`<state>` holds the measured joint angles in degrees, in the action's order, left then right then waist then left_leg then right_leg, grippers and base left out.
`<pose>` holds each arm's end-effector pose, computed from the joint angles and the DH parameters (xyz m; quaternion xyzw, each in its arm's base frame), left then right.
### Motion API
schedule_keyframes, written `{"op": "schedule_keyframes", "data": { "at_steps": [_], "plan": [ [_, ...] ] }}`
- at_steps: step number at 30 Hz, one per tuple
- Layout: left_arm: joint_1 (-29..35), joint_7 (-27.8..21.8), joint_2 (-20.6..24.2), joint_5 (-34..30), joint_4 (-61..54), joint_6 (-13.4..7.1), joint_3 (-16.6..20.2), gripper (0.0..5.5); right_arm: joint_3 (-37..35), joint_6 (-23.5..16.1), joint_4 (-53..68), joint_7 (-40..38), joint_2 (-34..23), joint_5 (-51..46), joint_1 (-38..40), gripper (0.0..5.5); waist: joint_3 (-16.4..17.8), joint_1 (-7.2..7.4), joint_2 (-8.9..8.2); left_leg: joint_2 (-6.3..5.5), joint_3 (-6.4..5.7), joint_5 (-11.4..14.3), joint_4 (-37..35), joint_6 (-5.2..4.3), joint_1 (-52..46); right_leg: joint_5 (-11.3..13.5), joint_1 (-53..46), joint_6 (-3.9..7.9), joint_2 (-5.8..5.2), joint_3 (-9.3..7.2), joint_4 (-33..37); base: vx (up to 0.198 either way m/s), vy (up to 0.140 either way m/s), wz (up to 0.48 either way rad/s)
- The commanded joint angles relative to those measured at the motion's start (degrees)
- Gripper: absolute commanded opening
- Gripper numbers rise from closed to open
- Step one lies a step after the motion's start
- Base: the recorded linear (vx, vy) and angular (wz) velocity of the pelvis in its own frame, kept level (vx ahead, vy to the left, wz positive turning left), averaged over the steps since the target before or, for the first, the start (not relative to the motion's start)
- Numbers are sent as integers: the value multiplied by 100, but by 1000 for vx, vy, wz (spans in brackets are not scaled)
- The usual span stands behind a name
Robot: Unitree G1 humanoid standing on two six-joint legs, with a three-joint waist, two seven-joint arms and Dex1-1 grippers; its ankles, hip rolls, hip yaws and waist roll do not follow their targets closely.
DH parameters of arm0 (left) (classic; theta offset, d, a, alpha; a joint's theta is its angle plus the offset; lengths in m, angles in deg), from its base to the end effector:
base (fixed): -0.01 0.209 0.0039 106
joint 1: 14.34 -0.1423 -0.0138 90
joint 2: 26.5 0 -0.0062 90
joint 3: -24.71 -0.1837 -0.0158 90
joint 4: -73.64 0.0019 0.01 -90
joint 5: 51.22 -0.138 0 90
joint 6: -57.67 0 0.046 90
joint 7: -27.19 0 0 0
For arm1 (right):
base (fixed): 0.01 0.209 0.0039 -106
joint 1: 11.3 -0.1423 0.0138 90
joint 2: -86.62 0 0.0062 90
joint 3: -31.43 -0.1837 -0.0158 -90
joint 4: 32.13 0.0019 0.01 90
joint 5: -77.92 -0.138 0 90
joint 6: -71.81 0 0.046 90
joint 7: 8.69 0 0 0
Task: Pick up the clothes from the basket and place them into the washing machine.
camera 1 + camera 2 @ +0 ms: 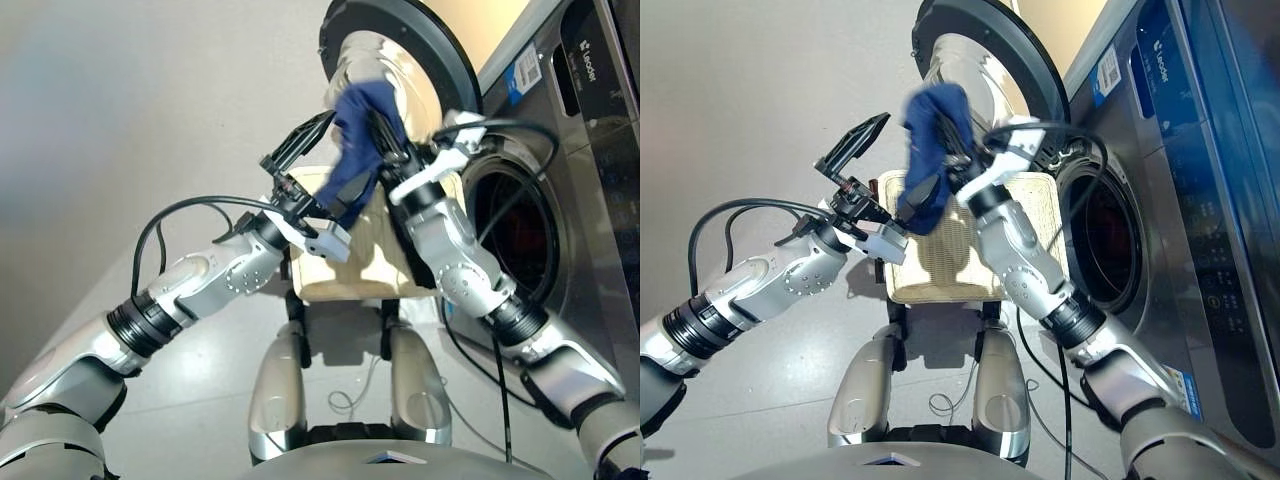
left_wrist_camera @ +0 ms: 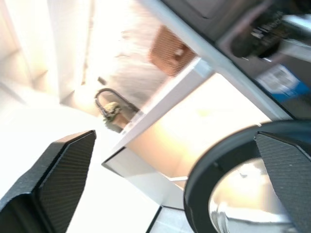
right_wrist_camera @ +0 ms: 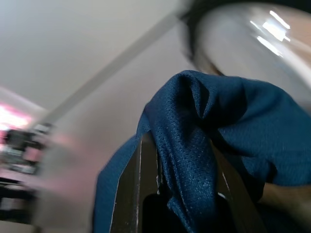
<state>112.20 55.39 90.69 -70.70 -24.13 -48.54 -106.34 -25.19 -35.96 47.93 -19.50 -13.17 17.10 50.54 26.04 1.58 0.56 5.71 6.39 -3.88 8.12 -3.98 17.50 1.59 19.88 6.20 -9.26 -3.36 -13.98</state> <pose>0.2466 0.1220 0.1588 0.3998 -0.4892 -0.1624 0.7580 0.2690 -0.1253 0.1047 0.2500 -0.0705 0.1461 0.9546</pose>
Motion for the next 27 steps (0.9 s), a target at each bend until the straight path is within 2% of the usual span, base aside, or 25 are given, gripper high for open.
{"op": "schedule_keyframes", "data": {
  "at_steps": [1, 10, 14, 22, 27],
  "plan": [
    [-184, 300, -64, 388, -592, -353, 274, 550, -551, -487, -10, -191, 532, 470, -68, 0, -261, 0, -185, -57, 156, 263, 409, -165, 33, 196, 88, 340, -206, 211, 219, 0, 0, 0],
    [-256, 430, -224, 764, -599, -486, 304, 550, -1198, -677, -1480, -607, 1107, 381, 70, 0, -192, -20, -147, -52, 99, 293, 477, -171, 102, 144, 103, 332, -215, 179, 174, 0, 0, 0],
    [-211, 488, -352, 1124, -568, -581, 284, 550, -1667, -735, -2500, -874, 1265, 269, -193, 0, -77, -74, -85, -58, 9, 345, 629, -173, 200, 44, 187, 322, -211, 151, -55, 0, 0, 0],
    [-61, 660, -694, 1640, -547, -679, 230, 550, -2392, -818, -3457, -1586, 794, 797, -807, 0, 300, -156, 30, -76, -188, 548, 1328, -190, 724, -246, 631, 251, -182, 84, -821, -26, -34, 254],
    [-202, 770, -870, 1873, -607, -701, 279, 550, -2737, -915, -3870, -2048, 270, 1035, -1056, 0, 375, -182, 85, -46, -289, 725, 1886, -163, 1418, -474, 1384, 171, -152, 157, -1529, -5, -1, 40]
  ]
}}
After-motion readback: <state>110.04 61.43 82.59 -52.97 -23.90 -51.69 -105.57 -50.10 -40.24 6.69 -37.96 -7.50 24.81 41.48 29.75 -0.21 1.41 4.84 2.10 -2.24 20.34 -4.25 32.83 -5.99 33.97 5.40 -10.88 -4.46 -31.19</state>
